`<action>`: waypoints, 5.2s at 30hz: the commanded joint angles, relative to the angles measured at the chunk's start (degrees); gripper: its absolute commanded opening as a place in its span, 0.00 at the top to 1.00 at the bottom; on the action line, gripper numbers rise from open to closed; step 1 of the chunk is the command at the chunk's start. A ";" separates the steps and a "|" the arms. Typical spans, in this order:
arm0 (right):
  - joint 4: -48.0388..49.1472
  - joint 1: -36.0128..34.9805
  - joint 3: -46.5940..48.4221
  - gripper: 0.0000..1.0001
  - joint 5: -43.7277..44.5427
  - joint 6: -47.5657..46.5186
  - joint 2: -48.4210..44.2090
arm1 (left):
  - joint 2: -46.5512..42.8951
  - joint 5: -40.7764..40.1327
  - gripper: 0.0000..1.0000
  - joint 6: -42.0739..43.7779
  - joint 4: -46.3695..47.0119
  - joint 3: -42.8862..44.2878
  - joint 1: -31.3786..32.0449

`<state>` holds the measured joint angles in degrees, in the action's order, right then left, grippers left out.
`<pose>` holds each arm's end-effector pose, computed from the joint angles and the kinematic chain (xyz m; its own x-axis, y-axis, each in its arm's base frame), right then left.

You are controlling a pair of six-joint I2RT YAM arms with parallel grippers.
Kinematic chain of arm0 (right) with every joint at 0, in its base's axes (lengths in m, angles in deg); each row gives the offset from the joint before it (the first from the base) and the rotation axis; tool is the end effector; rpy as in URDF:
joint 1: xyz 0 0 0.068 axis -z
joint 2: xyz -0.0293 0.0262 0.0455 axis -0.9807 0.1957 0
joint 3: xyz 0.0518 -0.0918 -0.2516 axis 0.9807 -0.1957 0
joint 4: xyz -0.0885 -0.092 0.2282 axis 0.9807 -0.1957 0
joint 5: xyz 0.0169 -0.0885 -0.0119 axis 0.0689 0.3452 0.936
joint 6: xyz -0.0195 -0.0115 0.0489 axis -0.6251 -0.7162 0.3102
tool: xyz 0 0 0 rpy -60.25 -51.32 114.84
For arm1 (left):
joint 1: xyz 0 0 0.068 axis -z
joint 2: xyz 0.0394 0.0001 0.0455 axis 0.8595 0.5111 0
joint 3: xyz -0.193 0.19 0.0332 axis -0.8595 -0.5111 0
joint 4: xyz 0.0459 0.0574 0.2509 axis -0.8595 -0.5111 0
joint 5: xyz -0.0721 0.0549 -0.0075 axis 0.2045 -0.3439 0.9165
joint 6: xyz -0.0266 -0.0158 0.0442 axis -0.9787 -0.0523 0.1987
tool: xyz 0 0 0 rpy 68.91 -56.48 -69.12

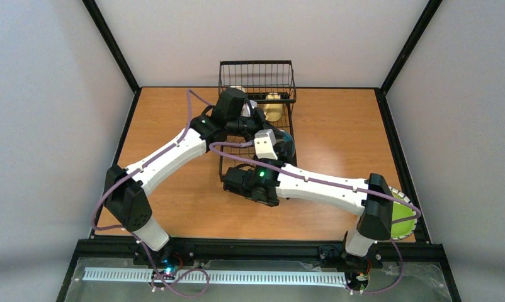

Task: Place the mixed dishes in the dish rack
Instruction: Pass from the right arm to the left, then place the bowl on the dish rack.

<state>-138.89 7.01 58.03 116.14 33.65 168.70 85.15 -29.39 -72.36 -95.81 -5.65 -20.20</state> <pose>0.1281 0.2740 0.3207 -0.1947 -0.4907 -0.8493 0.2487 0.8129 -0.5266 0.2778 -0.2490 0.3471 -0.9244 -0.3482 0.1555 -0.2850 0.3598 -0.8884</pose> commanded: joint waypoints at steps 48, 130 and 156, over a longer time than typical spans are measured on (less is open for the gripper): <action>16.54 6.70 -3.09 0.49 -8.41 -5.20 -21.05 | -13.87 22.55 1.00 15.13 51.84 -33.28 -16.56; 68.13 43.46 2.36 0.27 -81.57 -55.45 -4.02 | 25.66 38.39 1.00 9.44 103.31 -37.42 -26.08; 70.11 44.46 1.80 0.27 -85.00 -52.87 -0.18 | 21.31 39.17 1.00 18.43 85.77 -43.66 -28.82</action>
<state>-70.70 50.95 59.39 32.41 -20.43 167.48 107.07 10.22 -60.30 -0.91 -47.59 -47.15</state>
